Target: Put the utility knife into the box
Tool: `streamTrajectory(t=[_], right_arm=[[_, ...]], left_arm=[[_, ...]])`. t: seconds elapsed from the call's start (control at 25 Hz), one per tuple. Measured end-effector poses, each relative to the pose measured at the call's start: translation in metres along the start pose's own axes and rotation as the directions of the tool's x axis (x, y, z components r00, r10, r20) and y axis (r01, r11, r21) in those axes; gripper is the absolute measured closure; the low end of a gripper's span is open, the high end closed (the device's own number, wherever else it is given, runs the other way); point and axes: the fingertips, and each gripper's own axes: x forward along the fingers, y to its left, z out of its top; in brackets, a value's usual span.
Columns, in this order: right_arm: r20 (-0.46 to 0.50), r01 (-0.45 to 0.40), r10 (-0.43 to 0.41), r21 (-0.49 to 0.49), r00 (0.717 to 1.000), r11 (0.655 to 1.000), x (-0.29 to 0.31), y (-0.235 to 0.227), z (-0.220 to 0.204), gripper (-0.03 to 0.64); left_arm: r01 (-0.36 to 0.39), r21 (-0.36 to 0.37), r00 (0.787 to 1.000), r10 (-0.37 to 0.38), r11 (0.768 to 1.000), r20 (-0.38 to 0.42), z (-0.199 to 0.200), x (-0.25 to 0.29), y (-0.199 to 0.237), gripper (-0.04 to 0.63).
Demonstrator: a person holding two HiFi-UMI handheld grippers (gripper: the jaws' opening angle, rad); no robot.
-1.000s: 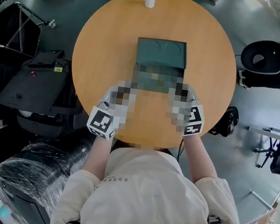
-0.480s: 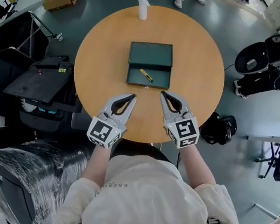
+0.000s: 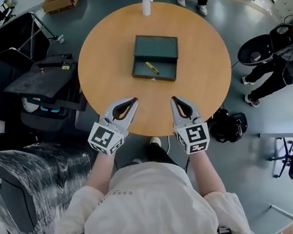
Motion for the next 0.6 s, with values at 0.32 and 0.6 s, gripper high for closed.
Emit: streamTrajectory(t=[0.32,0.6], right_arm=[[0.014,0.061,-0.061,0.013,0.998,0.998,-0.042,0.065,-0.001,0.624],[0.015,0.099,-0.1,0.034,0.995,0.994,-0.081,0.119,-0.012,0.624]], left_arm=[[0.035,0.001,0.999,-0.035,0.999,0.018,-0.001,-0.078,-0.029,0.578],[0.078,-0.005,0.997,-0.078,0.997,0.023,-0.011,-0.135,-0.059,0.578]])
